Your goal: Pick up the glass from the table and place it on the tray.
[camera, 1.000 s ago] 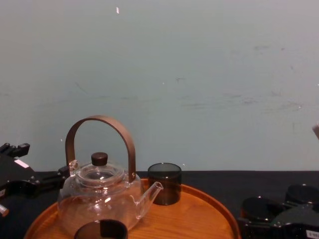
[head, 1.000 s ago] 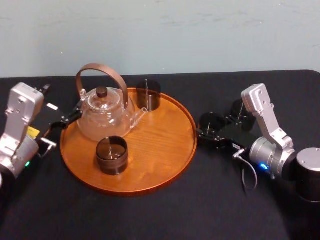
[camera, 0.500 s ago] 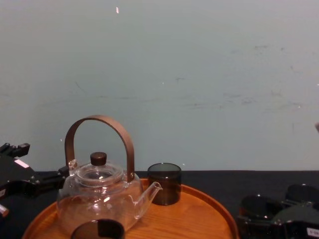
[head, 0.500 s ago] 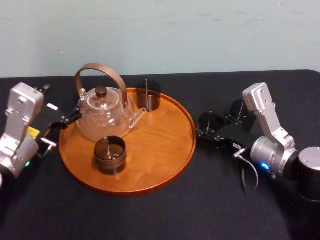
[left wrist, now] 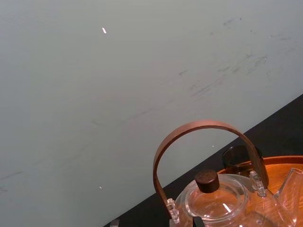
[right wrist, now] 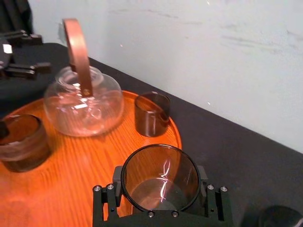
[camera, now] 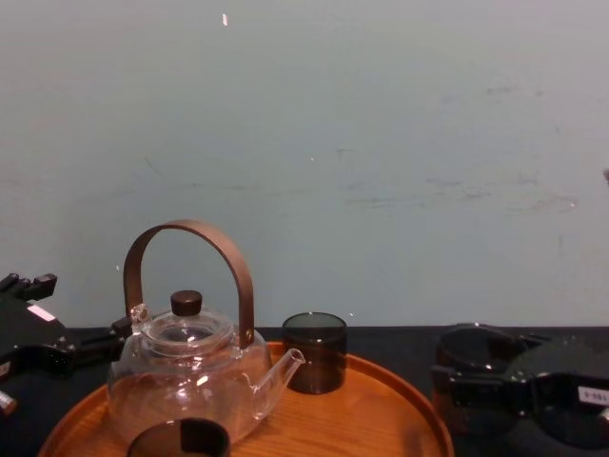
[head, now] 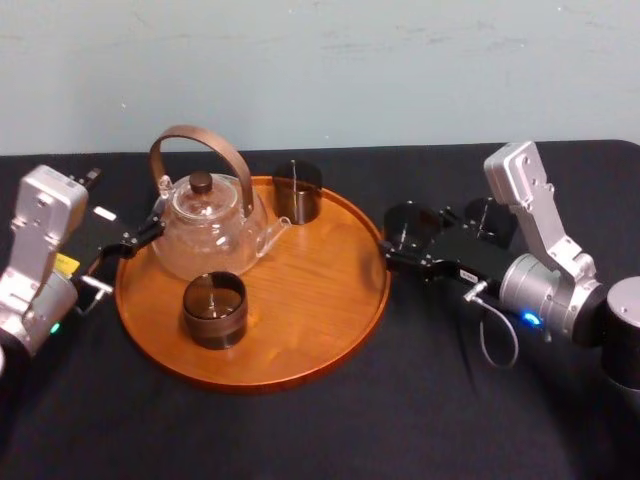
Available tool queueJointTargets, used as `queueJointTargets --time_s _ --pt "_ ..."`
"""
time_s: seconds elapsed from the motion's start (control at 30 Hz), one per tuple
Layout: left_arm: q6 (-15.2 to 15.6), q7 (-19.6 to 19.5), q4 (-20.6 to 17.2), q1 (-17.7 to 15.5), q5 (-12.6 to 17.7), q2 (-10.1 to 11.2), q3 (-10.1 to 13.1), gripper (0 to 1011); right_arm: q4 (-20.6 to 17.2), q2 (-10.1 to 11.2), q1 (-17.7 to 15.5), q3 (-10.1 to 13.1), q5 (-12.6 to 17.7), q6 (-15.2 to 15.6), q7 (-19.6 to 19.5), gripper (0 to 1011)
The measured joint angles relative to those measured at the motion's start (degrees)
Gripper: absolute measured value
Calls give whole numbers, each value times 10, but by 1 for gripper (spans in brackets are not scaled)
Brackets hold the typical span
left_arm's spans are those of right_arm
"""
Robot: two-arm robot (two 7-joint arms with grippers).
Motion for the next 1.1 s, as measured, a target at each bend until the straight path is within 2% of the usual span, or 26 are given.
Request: queueJointTargets --time_s 0.27,0.53,1.1 --pt "0 0 0 0 0 0 0 1001 -33 5 -5 -11 1 9 -1 905" --pt "0 0 0 0 0 0 0 1001 -45 6 -6 -21 2 12 0 905" --pt "0 0 0 0 0 0 0 1001 -33 -9 12 -54 3 9 12 905"
